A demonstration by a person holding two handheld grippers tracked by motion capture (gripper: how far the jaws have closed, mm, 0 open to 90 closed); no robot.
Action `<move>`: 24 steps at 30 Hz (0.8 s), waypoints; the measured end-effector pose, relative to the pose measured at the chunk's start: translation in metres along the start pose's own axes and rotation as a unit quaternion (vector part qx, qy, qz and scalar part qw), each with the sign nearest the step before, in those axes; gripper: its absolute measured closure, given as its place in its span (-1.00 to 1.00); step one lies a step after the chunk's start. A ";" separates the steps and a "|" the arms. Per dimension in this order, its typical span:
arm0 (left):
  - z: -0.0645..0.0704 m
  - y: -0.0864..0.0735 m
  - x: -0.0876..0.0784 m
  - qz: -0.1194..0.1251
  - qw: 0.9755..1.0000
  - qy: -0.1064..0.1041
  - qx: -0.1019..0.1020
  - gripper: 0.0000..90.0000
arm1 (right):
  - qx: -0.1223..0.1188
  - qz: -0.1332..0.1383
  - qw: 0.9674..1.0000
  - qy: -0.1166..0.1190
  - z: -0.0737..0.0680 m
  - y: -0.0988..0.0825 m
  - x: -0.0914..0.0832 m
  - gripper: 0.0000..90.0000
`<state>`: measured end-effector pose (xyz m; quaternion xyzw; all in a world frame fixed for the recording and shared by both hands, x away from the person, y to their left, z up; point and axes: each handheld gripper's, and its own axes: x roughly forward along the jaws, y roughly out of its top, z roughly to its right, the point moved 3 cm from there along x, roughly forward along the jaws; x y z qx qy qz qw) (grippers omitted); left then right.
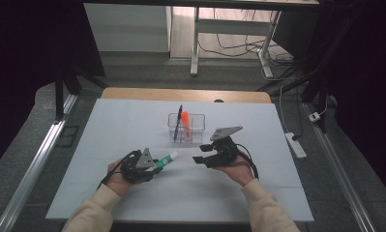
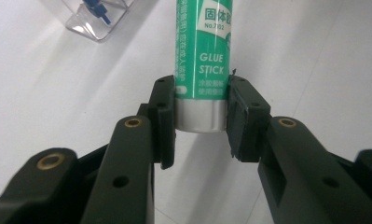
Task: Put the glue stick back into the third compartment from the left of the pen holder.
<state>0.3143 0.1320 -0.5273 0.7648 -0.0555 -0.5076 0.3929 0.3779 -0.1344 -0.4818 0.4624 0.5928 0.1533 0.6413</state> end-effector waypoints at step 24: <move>-0.003 0.007 -0.013 0.090 0.994 0.000 -0.057 0.46 | -0.012 0.105 0.994 -0.012 -0.015 -0.004 0.008 -0.11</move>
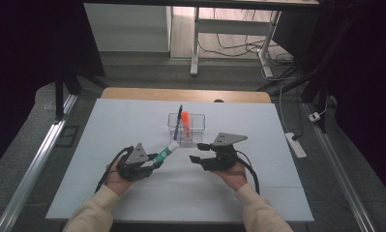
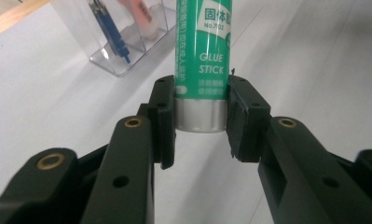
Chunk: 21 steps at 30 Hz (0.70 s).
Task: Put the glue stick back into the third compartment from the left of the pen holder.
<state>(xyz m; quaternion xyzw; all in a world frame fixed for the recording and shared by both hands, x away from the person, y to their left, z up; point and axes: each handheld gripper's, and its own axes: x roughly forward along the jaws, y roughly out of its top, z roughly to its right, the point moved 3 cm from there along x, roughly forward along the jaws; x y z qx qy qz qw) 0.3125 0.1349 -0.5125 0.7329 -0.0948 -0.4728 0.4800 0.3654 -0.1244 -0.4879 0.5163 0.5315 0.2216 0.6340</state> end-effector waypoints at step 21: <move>0.017 0.009 0.020 0.009 1.000 -0.018 0.019 0.45 | 0.035 0.038 0.998 0.036 -0.012 0.009 0.030 0.02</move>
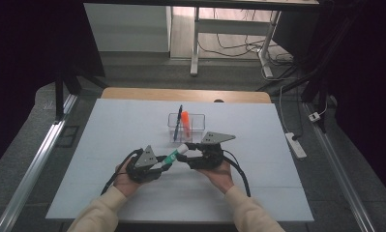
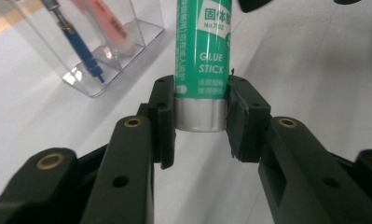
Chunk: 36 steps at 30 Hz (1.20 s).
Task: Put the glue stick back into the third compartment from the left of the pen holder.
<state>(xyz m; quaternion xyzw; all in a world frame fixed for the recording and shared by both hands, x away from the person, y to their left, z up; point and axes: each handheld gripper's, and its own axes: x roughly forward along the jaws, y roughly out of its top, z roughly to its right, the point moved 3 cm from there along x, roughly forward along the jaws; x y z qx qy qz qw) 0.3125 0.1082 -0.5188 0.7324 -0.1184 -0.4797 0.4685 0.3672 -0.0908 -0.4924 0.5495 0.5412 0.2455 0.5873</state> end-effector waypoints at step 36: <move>-0.030 -0.038 -0.055 0.006 0.992 0.049 -0.114 -0.24 | -0.019 0.071 0.997 -0.038 0.014 0.023 -0.048 0.43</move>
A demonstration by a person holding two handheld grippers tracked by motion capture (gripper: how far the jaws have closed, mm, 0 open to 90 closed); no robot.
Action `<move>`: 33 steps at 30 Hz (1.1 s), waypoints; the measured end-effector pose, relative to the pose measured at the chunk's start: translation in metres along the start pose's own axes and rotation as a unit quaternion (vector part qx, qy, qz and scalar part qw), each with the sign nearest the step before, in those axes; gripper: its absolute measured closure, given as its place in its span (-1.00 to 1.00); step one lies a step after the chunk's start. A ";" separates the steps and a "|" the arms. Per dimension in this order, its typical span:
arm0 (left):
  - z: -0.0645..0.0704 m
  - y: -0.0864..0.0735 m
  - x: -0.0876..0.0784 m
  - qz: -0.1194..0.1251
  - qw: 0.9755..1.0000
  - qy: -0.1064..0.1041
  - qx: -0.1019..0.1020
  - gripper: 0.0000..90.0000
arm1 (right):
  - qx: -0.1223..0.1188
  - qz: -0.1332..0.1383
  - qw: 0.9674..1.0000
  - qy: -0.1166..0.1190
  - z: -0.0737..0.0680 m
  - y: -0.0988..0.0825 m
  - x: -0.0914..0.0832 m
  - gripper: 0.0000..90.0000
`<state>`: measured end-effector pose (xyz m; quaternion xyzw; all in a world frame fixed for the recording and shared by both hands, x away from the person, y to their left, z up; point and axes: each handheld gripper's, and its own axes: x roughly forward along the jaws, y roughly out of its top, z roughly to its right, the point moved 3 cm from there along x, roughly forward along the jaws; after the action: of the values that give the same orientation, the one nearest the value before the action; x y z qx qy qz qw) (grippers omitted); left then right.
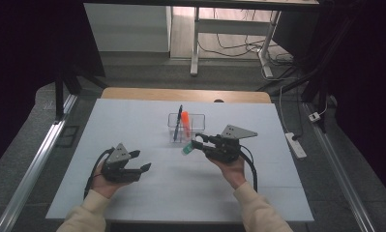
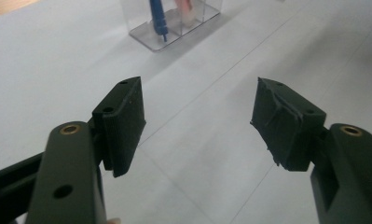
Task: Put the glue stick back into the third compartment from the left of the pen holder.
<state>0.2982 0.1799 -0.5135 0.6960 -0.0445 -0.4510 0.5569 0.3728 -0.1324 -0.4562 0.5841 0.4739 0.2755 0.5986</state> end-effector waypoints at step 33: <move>-0.020 -0.030 -0.018 -0.021 0.999 0.007 -0.034 -0.36 | -0.011 0.023 0.995 -0.096 0.050 0.051 0.003 0.43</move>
<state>0.2880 0.2163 -0.5277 0.6807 -0.0104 -0.4591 0.5708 0.4294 -0.1431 -0.4146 0.6121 0.3979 0.2371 0.6409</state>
